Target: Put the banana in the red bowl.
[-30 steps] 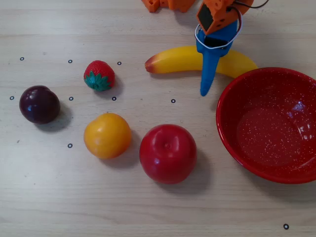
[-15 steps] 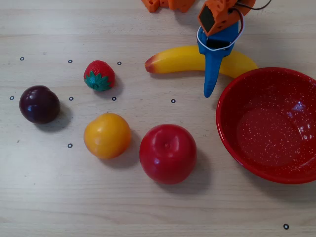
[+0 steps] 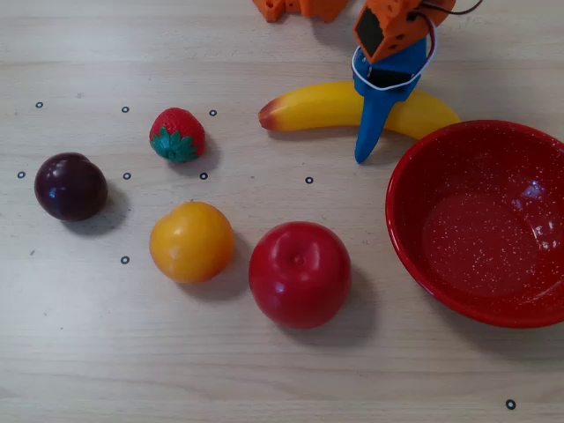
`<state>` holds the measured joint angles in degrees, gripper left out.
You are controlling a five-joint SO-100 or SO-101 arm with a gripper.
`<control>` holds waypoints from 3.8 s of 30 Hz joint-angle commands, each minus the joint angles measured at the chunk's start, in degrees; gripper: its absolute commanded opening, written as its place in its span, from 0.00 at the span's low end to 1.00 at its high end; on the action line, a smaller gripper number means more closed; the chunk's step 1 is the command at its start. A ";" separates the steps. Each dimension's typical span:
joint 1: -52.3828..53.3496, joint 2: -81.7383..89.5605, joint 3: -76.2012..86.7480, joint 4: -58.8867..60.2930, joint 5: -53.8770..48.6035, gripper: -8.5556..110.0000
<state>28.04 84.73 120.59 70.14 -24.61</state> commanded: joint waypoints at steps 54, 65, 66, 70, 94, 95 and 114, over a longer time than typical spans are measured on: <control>-5.10 1.58 1.76 -2.90 2.90 0.08; -4.48 4.31 2.46 1.58 0.44 0.07; -4.31 4.66 2.64 1.85 0.18 0.07; -3.78 5.98 3.78 2.46 -0.62 0.07; -0.79 11.78 4.04 12.13 -2.90 0.07; -0.62 11.95 3.69 12.74 -2.90 0.07; 0.44 12.66 -8.96 23.03 -2.02 0.07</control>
<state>26.89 92.90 116.54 90.97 -26.46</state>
